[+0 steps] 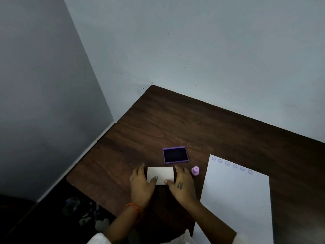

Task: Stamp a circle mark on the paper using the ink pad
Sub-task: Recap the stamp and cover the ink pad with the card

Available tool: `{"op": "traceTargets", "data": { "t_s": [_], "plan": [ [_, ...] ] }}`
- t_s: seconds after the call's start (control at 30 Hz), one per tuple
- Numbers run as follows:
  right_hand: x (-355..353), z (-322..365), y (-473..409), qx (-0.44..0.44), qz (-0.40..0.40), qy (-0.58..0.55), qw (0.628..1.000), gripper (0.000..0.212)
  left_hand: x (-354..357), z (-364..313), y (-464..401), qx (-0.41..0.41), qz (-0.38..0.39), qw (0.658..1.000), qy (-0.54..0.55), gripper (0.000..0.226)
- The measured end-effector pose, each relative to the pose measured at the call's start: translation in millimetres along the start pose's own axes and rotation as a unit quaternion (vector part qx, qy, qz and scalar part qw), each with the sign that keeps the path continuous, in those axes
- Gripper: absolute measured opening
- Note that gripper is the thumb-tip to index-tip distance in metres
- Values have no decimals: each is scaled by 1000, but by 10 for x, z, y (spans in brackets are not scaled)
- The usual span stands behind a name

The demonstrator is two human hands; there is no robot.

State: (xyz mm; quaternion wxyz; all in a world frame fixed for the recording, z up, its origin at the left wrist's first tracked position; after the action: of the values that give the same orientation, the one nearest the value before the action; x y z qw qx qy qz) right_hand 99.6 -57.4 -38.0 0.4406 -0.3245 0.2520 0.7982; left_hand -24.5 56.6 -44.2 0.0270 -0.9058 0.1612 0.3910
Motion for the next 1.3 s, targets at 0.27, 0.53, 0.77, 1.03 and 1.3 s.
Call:
{"op": "traceTargets", "data": {
  "t_s": [0.27, 0.53, 0.77, 1.03, 1.3],
  "plan": [
    [82, -8, 32, 3, 16, 29, 999, 66, 68, 27, 50, -32, 9, 999, 26, 53],
    [-239, 80, -142, 7, -56, -25, 998, 61, -25, -313, -70, -22, -28, 995, 90, 49],
    [-481, 46, -418, 29, -102, -23, 994, 58, 103, -671, -139, -8, -20, 994, 109, 50],
    [-427, -108, -574, 61, -88, -7, 994, 57, 388, -710, -144, -46, 13, 996, 76, 54],
    [-287, -195, -644, 76, -65, 10, 995, 60, 566, -632, -112, -77, 32, 995, 55, 57]
  ]
}}
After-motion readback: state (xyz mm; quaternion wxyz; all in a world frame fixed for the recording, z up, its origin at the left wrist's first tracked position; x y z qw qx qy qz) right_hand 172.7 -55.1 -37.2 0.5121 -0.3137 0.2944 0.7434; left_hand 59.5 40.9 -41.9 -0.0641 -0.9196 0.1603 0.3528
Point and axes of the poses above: each hand's wrist, its own y-axis away from the middle knuckle, its own x-axis out of the palm, z = x × y, the point moved 10 cm from there along -y, towards the middle knuckle, and after that the axes turned 15 degrees about -z, right-handed, at the moved point
